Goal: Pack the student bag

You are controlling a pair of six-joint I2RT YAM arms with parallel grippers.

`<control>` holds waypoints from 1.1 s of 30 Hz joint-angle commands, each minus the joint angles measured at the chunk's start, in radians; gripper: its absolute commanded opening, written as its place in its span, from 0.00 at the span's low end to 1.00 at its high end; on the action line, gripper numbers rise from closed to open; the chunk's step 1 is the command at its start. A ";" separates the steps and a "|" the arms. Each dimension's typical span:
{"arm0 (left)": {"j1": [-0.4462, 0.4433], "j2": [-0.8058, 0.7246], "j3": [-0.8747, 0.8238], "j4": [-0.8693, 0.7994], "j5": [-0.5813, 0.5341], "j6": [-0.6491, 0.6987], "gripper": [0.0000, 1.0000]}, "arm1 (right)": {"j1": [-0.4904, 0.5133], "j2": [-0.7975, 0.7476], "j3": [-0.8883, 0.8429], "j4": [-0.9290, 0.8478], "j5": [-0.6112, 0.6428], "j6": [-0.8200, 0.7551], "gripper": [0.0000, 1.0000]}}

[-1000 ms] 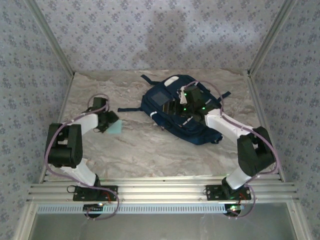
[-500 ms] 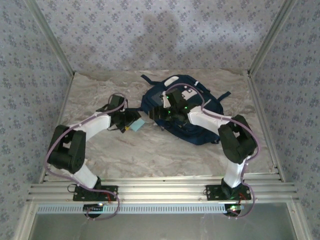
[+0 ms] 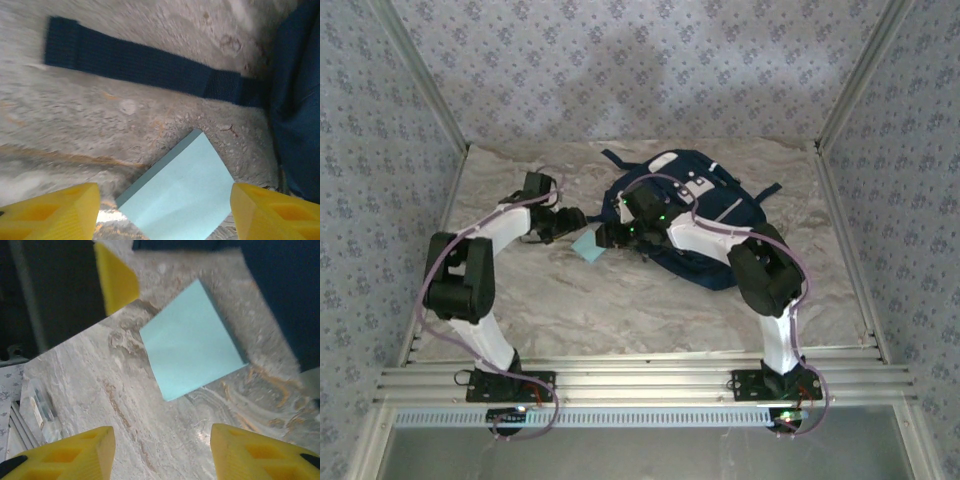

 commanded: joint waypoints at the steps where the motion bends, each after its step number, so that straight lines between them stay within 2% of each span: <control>1: -0.006 0.057 0.038 0.023 0.104 0.092 0.68 | 0.012 0.039 0.033 -0.048 0.028 0.063 0.49; 3: -0.010 0.086 0.043 0.048 0.117 0.094 0.68 | 0.015 0.055 0.022 -0.028 0.033 0.090 0.40; 9: -0.036 0.136 0.061 0.031 0.132 0.120 0.68 | 0.031 0.155 0.066 0.014 0.065 0.147 0.37; 16: -0.072 0.132 0.007 0.014 0.149 0.111 0.66 | 0.027 0.230 0.123 0.053 0.120 0.180 0.35; 24: -0.083 0.055 -0.081 0.046 0.290 0.025 0.62 | 0.026 0.255 0.139 0.064 0.161 0.176 0.26; 33: -0.085 -0.067 -0.079 0.048 0.405 -0.055 0.59 | 0.020 0.259 0.134 0.055 0.183 0.173 0.25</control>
